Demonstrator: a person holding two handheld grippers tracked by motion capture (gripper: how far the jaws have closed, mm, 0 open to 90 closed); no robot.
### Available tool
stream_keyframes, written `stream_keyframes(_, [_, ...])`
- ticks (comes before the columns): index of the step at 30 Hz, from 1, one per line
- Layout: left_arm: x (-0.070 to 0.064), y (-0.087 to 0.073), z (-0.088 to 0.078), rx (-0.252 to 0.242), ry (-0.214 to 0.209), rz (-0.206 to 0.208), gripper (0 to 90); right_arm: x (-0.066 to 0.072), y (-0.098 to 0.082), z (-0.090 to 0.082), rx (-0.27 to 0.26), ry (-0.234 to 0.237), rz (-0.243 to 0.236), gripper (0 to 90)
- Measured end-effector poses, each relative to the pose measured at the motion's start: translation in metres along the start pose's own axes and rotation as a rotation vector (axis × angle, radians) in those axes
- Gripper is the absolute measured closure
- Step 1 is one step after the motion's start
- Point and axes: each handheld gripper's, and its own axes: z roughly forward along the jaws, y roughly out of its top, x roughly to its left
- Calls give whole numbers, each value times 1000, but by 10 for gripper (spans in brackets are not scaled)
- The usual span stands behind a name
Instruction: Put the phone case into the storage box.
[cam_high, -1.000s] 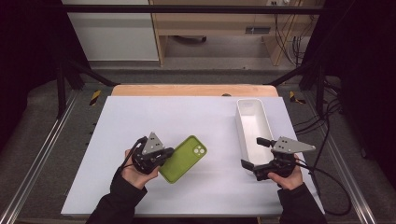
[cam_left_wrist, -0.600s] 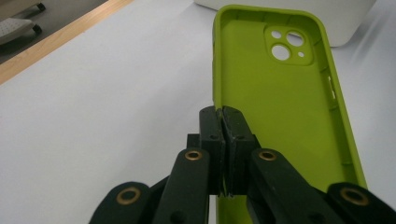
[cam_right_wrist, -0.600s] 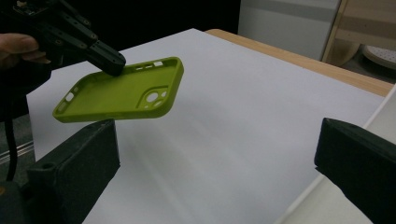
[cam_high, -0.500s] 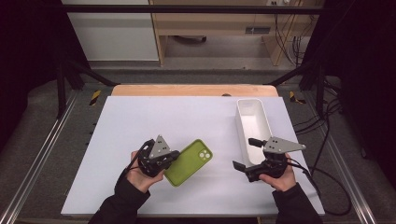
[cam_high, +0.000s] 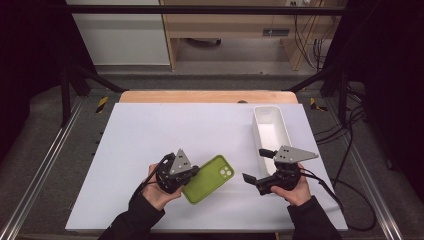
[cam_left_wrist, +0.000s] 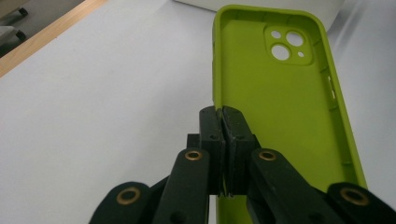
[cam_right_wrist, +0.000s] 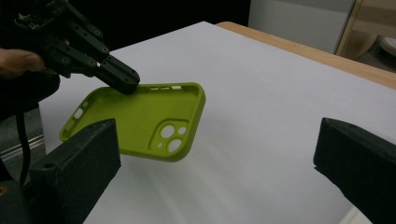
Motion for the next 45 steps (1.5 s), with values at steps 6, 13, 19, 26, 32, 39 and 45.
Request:
stream_keyframes(6, [-6,3,5,8,2,31,879,0,2,6,14,2,18,15])
stream_keyframes(13, [-12,9,4,-6,10,63,879,1,5,12,32,-2,21,20])
stream_keyframes(19, [-16,10,3,-9,10,79,879,2,9,20,50,0,25,28])
stream_keyframes(26, [-15,10,2,-12,12,83,879,3,17,33,85,10,33,39])
stream_keyframes(32, [-15,11,0,-23,16,92,879,1,19,43,114,11,53,55])
stream_keyframes(39, [-15,12,-2,-30,19,99,880,-2,19,55,144,40,83,92])
stream_keyframes(45, [-16,12,-3,-35,20,103,879,-1,19,64,180,70,99,174])
